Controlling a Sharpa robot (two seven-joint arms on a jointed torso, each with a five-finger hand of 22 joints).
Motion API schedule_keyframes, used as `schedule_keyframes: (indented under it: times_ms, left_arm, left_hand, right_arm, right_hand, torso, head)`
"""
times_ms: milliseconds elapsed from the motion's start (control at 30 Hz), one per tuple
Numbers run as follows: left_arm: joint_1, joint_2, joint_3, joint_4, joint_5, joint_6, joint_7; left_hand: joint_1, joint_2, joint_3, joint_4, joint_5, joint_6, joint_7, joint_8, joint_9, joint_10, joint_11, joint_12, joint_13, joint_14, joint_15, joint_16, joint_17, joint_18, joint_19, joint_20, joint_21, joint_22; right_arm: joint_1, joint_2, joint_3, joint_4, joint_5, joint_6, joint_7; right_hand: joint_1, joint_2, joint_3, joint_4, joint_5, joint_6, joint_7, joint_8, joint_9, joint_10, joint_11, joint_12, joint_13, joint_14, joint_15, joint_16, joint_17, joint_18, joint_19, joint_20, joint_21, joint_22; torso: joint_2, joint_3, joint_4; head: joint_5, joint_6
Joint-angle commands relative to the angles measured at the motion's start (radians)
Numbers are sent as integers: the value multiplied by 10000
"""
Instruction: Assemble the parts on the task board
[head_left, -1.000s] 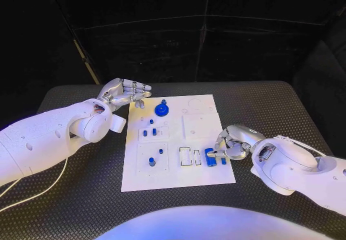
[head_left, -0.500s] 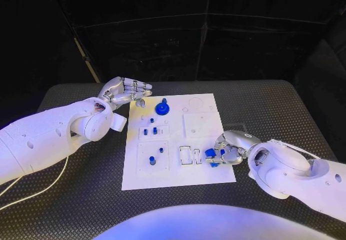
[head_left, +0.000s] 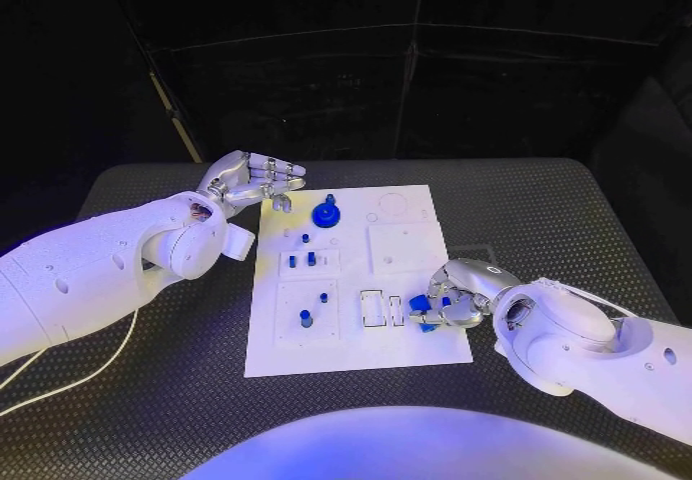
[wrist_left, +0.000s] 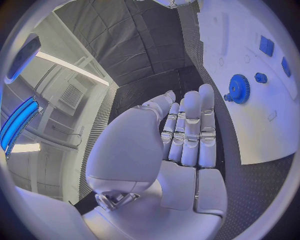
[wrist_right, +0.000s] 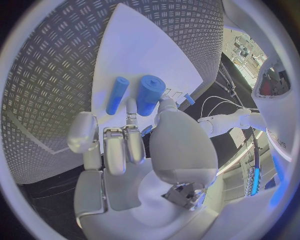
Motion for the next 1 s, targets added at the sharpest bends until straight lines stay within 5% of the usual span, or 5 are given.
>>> schedule_keyframes:
  times_ms: [33,267,500,1000]
  left_arm:
    - [12,-8,8,29,45,84,57]
    - [7,-17,8,29,45,88,61]
    - [4,-14,8,28,45,96,66]
    - [3,9,8,55,45,114,58]
  left_hand:
    - [-68,2,-55,-6,-33,-15,14,47,-14,-96,9,34,11,-75,-17,-44,-10,205,-65,17,-36,-13]
    - [-68,2,-55,-6,-33,-15,14,47,-14,-96,9,34,11,-75,-17,-44,-10,205,-65,17,-36,-13]
    - [-68,2,-55,-6,-33,-15,14,47,-14,-96,9,34,11,-75,-17,-44,-10,205,-65,17,-36,-13]
    - [-68,2,-55,-6,-33,-15,14,47,-14,-96,9,34,11,-75,-17,-44,-10,205,-65,17,-36,-13]
  right_arm:
    - [-45,-10,-46,6,-101,-562,-111]
    - [-47,-98,-44,325,597,-2091,413]
    - [-46,-64,-43,549,1251,-2865,874]
    - [-43,956,-42,83,1958,-1330,628]
  right_hand:
    - [169,306,67,-36,303,-97,-30,117,46,294,-78,23,1250,989,-75,42,2201,-114,57,-63,74,35]
    - [454,452,68,-63,991,-171,-44,242,148,332,-96,37,1315,995,-93,52,2227,-117,73,-80,87,61]
    - [591,520,76,-63,1367,-206,-50,276,181,343,-105,34,1336,997,-98,55,2238,-118,80,-86,91,70]
    - [324,628,-135,-14,929,-145,-68,377,279,293,-112,-68,1252,986,-101,35,2185,-109,50,-83,63,30]
  torso:
    - [-20,-5,-11]
    - [-27,-16,-10]
    - [-26,-13,3]
    - [-10,-36,25]
  head:
    - [4,-29]
    - [-15,-13]
    - [18,-8]
    - [115,-28]
